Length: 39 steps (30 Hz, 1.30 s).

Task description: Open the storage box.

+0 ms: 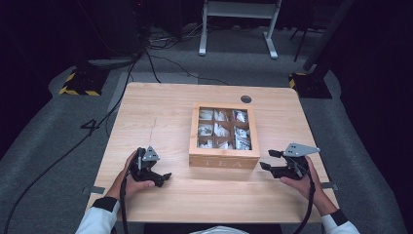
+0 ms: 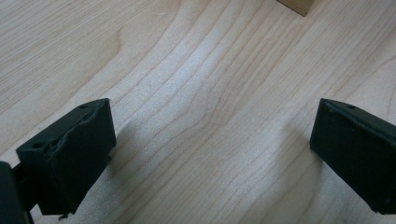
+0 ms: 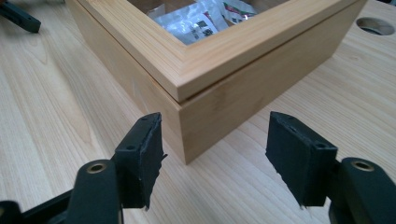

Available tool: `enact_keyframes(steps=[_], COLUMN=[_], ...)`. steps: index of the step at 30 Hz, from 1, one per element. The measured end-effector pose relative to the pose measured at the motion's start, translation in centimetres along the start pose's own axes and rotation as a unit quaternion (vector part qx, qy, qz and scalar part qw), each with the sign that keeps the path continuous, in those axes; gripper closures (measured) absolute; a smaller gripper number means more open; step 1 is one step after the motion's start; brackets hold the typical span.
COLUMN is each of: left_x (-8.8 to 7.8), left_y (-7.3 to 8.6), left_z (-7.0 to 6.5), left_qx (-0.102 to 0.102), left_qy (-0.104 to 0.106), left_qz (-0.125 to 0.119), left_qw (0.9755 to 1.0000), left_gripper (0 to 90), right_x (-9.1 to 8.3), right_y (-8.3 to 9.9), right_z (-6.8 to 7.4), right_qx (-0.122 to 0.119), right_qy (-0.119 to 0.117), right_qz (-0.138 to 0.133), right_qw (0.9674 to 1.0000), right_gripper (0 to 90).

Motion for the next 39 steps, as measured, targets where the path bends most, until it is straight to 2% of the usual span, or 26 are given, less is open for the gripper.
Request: enact_keyframes(steps=[2, 10, 15, 16, 21, 39], left_x=[0.0, 0.0, 0.0, 0.0, 0.0, 0.0], left_y=[0.0, 0.0, 0.0, 0.0, 0.0, 0.0], left_z=[0.0, 0.0, 0.0, 0.0, 0.0, 0.0], left_qx=[0.0, 0.0, 0.0, 0.0, 0.0, 0.0], left_qy=[0.0, 0.0, 0.0, -0.001, 0.0, -0.001], left_qz=[0.0, 0.0, 0.0, 0.0, 0.0, 0.0], left_qw=[1.0, 1.0, 1.0, 1.0, 1.0, 1.0], left_gripper=[0.5, 0.5, 0.5, 0.5, 0.5, 0.6], right_x=[0.4, 1.5, 1.9, 1.9, 1.8, 2.0], right_y=[-0.3, -0.8, -0.9, -1.2, -1.3, -2.0], right_z=[0.3, 0.6, 0.8, 0.8, 0.6, 0.9], right_qx=[-0.008, -0.008, -0.008, -0.006, 0.002, -0.006], right_qy=[-0.002, 0.0, -0.005, -0.003, -0.001, 0.001], right_qz=[0.005, 0.01, 0.012, 0.003, -0.001, -0.008], right_qw=[1.0, 0.9999, 0.9999, 1.0, 1.0, 1.0], right_gripper=[38.9, 44.4, 44.0, 44.6, 42.6, 41.5])
Point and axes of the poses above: each handheld gripper's, and its own axes: x roughly forward along the jaws, y roughly out of its underside, z roughly to its left, the point moved 9 cm from there along x, roughly forward along the jaws, and after that the axes turned 1 degree about z, right-handed, at the moved point
